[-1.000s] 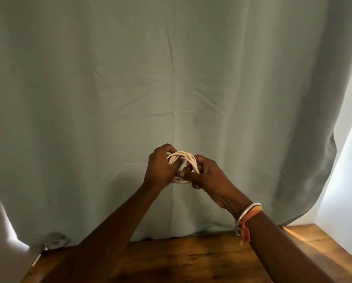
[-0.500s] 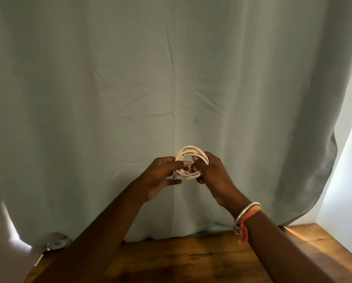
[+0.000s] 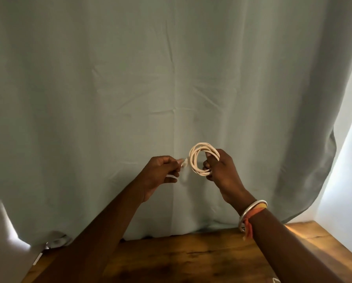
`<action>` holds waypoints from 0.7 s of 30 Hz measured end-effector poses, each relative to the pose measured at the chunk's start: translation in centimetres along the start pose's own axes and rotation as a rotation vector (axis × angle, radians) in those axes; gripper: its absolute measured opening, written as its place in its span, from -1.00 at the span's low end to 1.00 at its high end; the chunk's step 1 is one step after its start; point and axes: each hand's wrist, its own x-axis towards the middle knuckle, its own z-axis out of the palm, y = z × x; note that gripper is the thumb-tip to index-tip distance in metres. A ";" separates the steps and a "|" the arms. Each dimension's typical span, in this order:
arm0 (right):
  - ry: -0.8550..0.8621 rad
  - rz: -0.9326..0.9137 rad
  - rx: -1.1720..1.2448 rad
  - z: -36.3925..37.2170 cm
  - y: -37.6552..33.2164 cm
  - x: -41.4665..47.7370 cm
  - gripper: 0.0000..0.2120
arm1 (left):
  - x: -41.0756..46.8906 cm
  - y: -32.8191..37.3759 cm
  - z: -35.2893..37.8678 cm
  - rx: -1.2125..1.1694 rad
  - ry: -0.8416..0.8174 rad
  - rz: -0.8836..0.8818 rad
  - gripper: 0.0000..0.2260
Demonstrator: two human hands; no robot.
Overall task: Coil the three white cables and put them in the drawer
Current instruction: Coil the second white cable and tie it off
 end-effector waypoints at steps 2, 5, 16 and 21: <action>-0.049 0.014 0.012 0.1 -0.2 -0.3 -0.80 | 0.5 -0.2 0.0 -0.106 0.090 -0.036 -0.80; -0.105 0.030 -0.010 0.3 -0.4 -0.5 -0.78 | 0.6 -0.3 -0.3 -0.276 -0.027 -0.109 -0.74; -0.087 -0.001 0.105 -0.2 -1.0 -0.5 -0.80 | 0.1 -0.7 -2.6 -0.016 -0.181 -0.049 -0.73; 0.062 -0.002 0.089 -0.2 -0.3 0.0 -0.77 | 0.2 -0.7 -2.7 0.262 -0.075 0.094 -0.86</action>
